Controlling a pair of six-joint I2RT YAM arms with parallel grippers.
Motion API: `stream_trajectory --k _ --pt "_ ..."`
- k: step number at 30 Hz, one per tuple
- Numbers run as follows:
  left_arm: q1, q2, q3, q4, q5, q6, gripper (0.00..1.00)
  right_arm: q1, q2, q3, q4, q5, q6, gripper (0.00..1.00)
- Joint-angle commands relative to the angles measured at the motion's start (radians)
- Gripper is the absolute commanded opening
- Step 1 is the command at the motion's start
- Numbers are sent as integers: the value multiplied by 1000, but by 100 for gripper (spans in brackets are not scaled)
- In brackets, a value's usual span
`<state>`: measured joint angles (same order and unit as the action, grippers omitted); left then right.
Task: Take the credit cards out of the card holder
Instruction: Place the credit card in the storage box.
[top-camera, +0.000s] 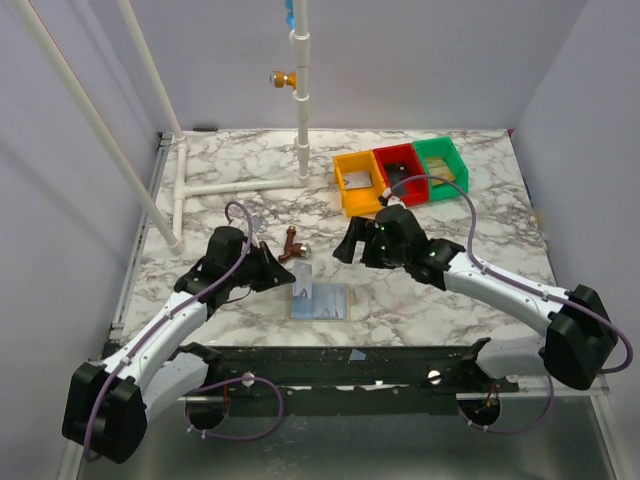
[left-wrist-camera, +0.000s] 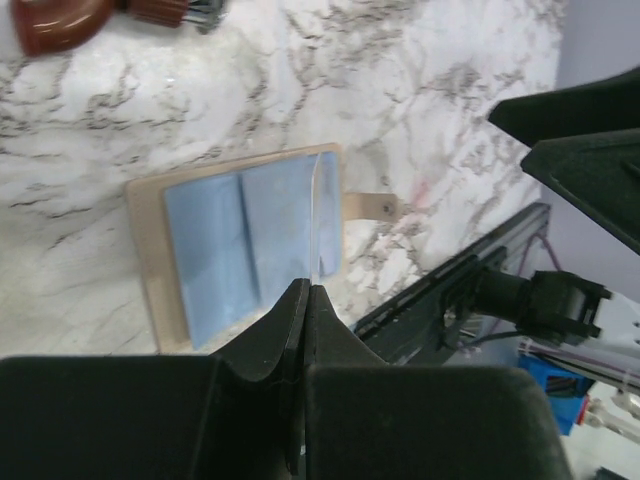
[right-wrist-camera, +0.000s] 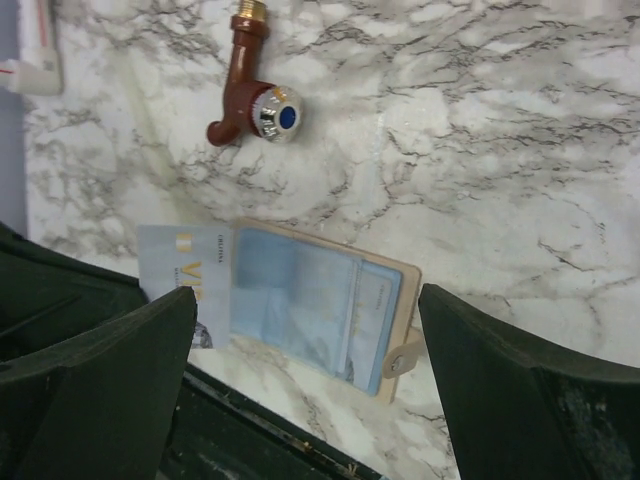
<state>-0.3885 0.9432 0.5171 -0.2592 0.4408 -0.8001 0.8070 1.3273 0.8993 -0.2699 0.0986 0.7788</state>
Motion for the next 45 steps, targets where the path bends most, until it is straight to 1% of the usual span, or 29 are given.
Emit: stream_trajectory --k 1,6,12,15,20,22,24,26,30,32,37,39,45 --pt "12 -28 17 151 143 -87 0 -62 -62 -43 187 -265 -14 96" --pt "22 -46 -3 331 222 -198 0 -108 -94 -83 316 -402 33 96" --pt "31 -45 -23 543 292 -327 0 -124 -111 -134 435 -485 93 95" --pt "31 -31 -17 583 311 -355 0 -126 -110 -164 522 -539 148 95" --pt "31 -11 -19 632 331 -385 0 -128 -99 -231 714 -615 262 93" --pt "31 -4 -19 638 337 -392 0 -129 -93 -247 761 -626 296 92" --pt "31 -2 -20 638 338 -392 0 -128 -89 -259 799 -637 321 88" --pt "32 2 -20 638 341 -392 0 -129 -86 -264 828 -645 338 81" --pt "31 6 -23 641 342 -392 0 -128 -75 -262 837 -649 346 50" --pt "31 6 -23 643 345 -392 0 -128 -65 -263 845 -654 353 38" --pt "31 6 -26 644 350 -392 0 -128 -40 -262 861 -665 371 14" --pt "31 3 -26 643 351 -389 0 -128 -36 -261 861 -664 374 1" --pt "31 -5 -26 608 346 -369 0 -128 -40 -264 856 -656 373 1"
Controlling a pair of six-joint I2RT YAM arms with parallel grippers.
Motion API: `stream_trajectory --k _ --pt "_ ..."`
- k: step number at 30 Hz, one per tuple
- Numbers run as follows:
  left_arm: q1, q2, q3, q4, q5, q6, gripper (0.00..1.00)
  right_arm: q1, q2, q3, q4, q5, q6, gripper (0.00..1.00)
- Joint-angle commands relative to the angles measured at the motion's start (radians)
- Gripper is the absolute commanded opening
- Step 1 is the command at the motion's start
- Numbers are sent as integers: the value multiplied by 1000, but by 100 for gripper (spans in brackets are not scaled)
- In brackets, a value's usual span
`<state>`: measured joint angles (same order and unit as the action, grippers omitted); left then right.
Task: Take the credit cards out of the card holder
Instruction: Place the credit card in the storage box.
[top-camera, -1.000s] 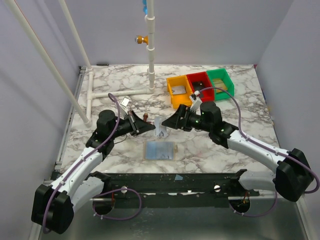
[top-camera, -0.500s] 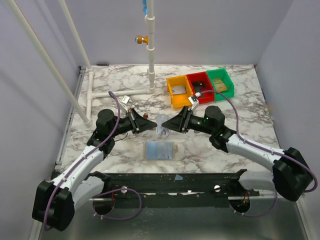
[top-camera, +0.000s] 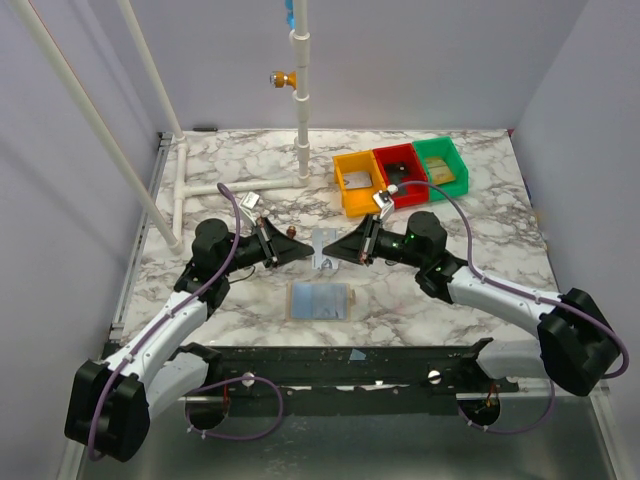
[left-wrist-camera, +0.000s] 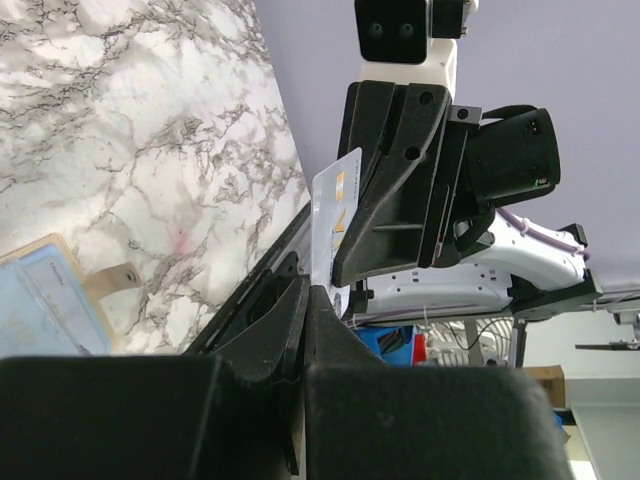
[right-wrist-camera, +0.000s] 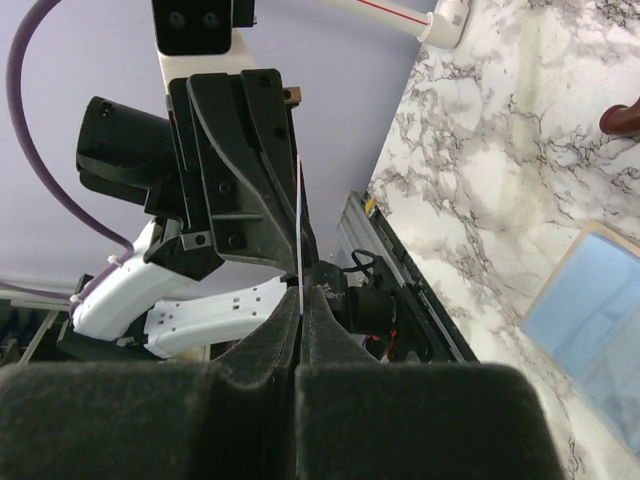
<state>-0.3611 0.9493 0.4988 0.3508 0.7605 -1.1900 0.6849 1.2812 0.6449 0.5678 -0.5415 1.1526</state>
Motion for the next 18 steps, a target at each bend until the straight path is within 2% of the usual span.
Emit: stream_trajectory --k 1,2,4,5,6,7,11,15,18 --pt "4 -12 -9 -5 26 23 8 -5 4 -8 15 -14 0 1" --pt "4 -16 -9 -13 23 27 23 -7 2 -8 11 -12 -2 1" --pt "4 -26 -12 -31 15 38 62 -6 -3 -8 -1 -6 -6 1" --pt "4 -32 -12 -43 8 46 85 -6 -3 -8 -8 -1 -10 1" --pt "4 -41 -12 -63 -2 57 96 -7 -6 -7 -17 6 -13 1" --pt "4 -50 -11 -80 -9 68 99 -7 -10 -7 -29 12 -16 1" --pt "4 -85 9 -199 -76 133 99 -7 -19 3 -83 56 -22 1" --pt "5 -132 46 -383 -171 233 99 -29 -42 -14 -111 165 32 1" --pt "5 -155 62 -449 -202 275 99 -60 -36 -10 -111 269 92 1"
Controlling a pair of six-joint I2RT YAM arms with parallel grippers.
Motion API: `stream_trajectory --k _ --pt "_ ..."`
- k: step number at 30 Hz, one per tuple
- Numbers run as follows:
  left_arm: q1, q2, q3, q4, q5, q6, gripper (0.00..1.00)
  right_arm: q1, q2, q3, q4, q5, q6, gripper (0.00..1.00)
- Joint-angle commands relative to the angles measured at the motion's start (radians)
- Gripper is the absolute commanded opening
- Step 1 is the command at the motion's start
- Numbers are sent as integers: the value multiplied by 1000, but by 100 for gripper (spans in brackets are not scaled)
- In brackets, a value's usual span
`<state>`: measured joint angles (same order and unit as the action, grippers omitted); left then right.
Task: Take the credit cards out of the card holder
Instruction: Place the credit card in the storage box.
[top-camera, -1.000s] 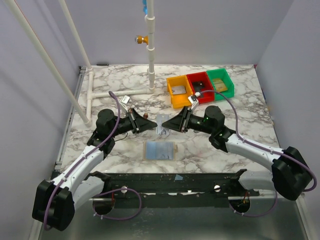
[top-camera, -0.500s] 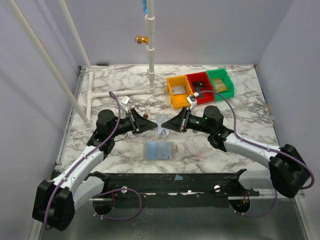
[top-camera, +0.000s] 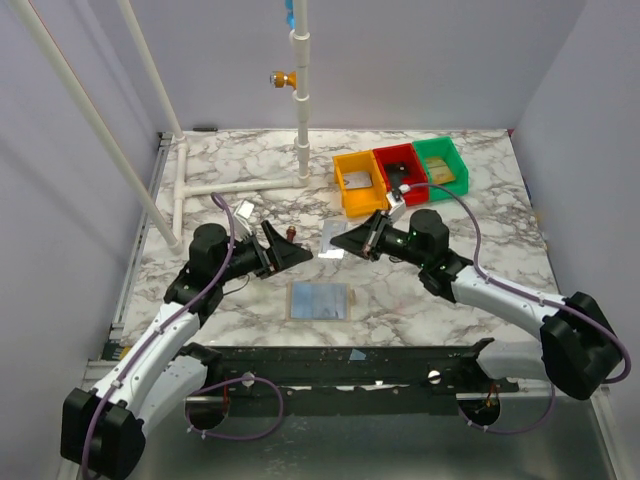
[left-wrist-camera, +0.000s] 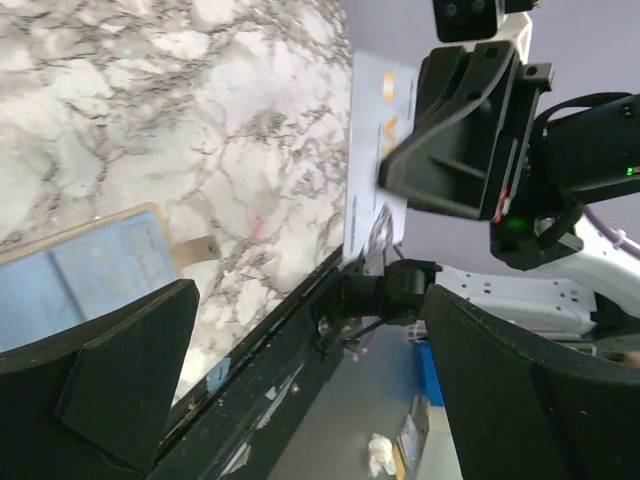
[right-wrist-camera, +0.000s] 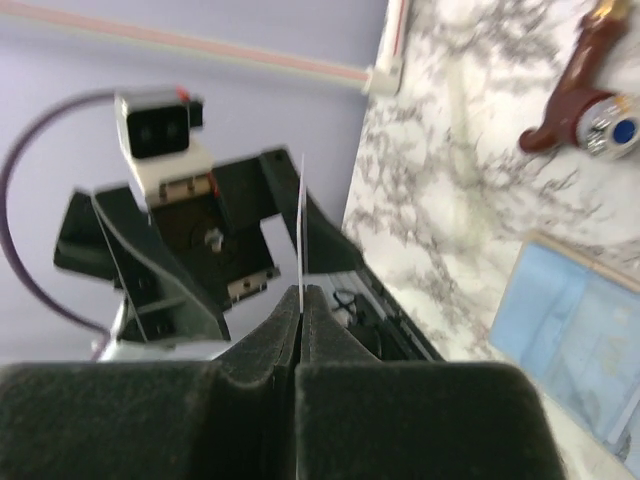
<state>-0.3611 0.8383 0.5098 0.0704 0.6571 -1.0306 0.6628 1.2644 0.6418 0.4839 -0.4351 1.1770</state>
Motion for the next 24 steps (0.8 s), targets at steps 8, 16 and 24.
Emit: stream_trajectory --k 8,16,24 --pt "5 -57 88 -281 -104 206 99 -65 99 100 -27 482 156 1" --pt "7 -97 93 -353 -114 257 99 -73 276 257 -29 696 222 1" --pt "8 -124 107 -390 -100 283 99 -104 467 426 -96 828 317 1"
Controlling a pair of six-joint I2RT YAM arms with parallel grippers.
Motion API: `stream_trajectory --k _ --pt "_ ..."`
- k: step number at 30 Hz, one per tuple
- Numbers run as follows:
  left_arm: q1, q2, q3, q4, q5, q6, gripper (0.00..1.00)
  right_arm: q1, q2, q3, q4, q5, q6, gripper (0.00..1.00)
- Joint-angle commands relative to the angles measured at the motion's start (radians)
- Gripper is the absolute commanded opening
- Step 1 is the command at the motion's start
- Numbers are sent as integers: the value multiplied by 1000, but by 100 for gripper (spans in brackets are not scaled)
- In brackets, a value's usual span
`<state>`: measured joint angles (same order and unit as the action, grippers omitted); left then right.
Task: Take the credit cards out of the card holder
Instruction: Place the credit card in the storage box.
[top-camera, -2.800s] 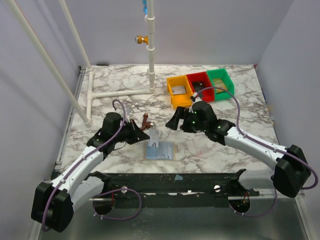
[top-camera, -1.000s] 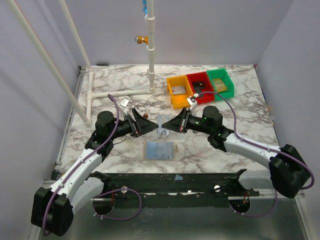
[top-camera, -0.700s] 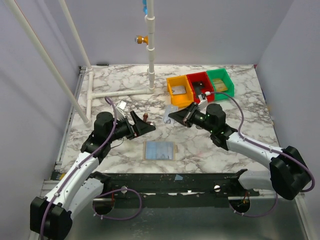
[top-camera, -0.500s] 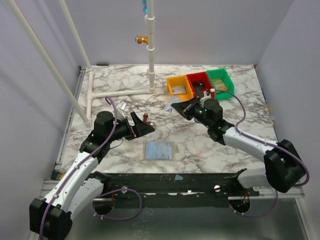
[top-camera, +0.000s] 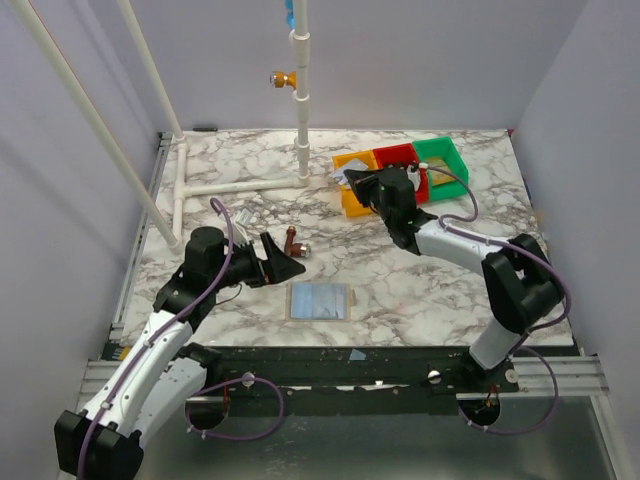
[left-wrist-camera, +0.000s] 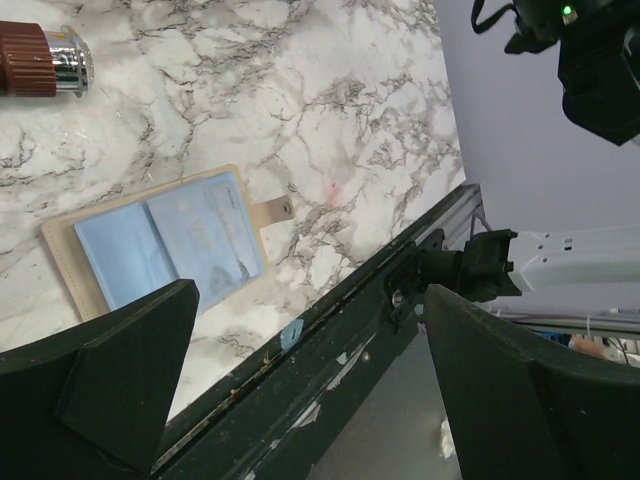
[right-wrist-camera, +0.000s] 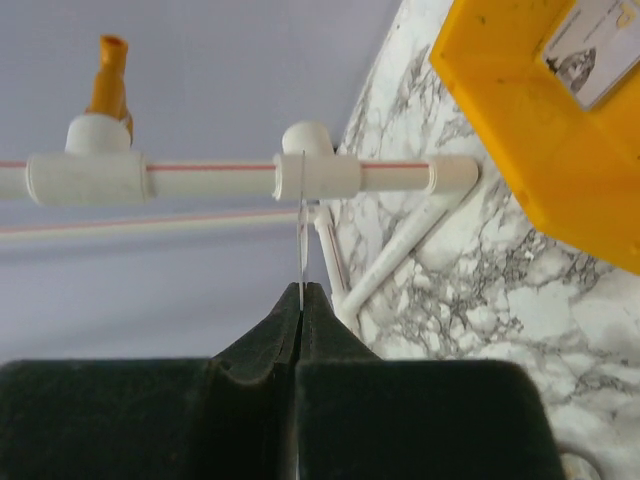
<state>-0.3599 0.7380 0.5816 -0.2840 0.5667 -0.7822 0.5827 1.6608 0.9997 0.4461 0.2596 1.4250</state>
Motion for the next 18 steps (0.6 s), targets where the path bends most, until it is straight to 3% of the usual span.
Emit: stream_trajectory --k 1,18 --pt "7 -26 37 -42 -8 38 99 -34 88 82 -61 137 84 1" --pt "12 -80 66 -116 -2 72 99 -109 338 278 -177 166 203 1"
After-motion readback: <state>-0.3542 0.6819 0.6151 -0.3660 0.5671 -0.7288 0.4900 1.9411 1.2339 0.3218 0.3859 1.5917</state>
